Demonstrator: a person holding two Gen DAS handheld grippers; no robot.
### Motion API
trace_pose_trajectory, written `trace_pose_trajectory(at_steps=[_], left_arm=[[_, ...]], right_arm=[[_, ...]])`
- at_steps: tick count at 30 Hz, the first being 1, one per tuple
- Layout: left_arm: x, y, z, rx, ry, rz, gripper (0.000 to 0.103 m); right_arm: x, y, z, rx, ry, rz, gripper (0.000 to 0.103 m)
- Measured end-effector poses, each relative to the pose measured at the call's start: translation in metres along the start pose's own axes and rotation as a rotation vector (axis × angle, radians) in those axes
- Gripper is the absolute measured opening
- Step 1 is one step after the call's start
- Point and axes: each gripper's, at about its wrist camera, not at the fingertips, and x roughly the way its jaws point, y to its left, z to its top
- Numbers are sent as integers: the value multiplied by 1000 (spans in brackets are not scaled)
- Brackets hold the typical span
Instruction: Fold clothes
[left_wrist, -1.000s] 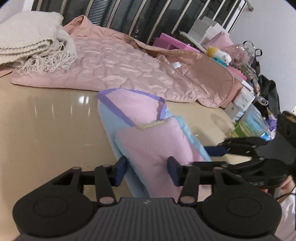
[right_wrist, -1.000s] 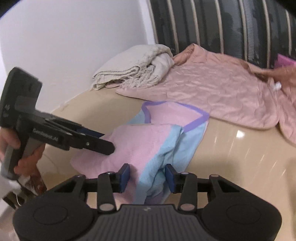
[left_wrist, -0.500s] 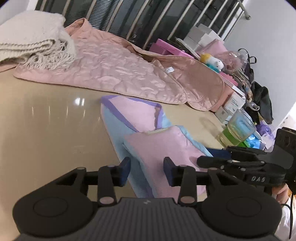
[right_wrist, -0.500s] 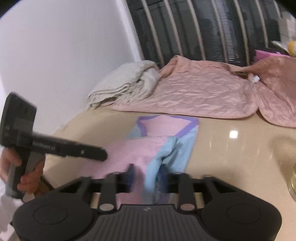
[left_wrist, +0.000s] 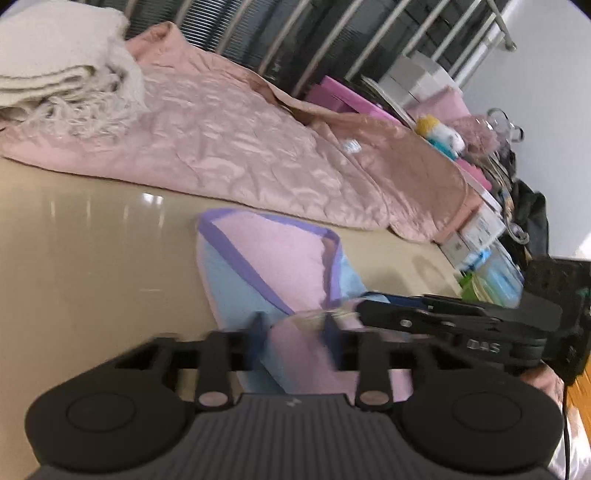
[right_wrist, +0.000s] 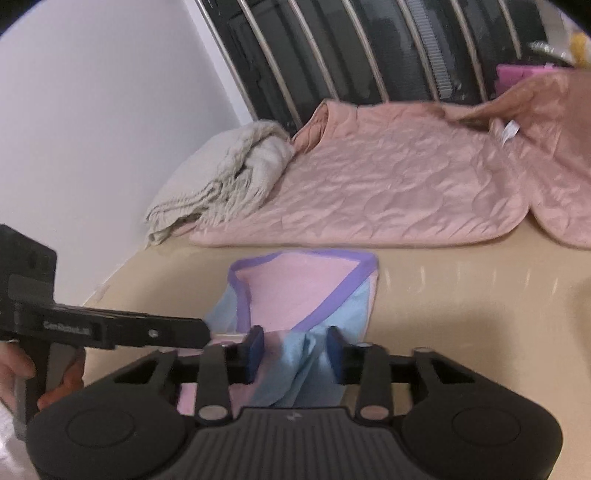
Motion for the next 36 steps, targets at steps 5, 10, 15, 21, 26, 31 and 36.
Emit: trace_pose_trajectory(at_steps=[5, 10, 15, 21, 26, 31, 36], left_arm=[[-18, -8, -2, 5, -20, -43, 5], [-48, -23, -7, 23, -53, -86, 4], [-62, -35, -22, 32, -47, -96, 4], [-32, -26, -27, 17, -27, -1, 5], [-26, -25, -33, 34, -53, 81, 18], [-61, -26, -39, 29, -126, 78, 30], [-67, -54, -59, 142, -130, 73, 32]], right_arm=[[-9, 9, -5, -19, -16, 22, 4], [-58, 30, -1, -4, -95, 101, 3], [-92, 35, -10, 33, -111, 167, 3], [-62, 34, -23, 12, -47, -17, 3], [-29, 40, -33, -105, 13, -133, 12], [-58, 42, -38, -120, -81, -177, 29], [-88, 55, -48, -131, -135, -78, 29]])
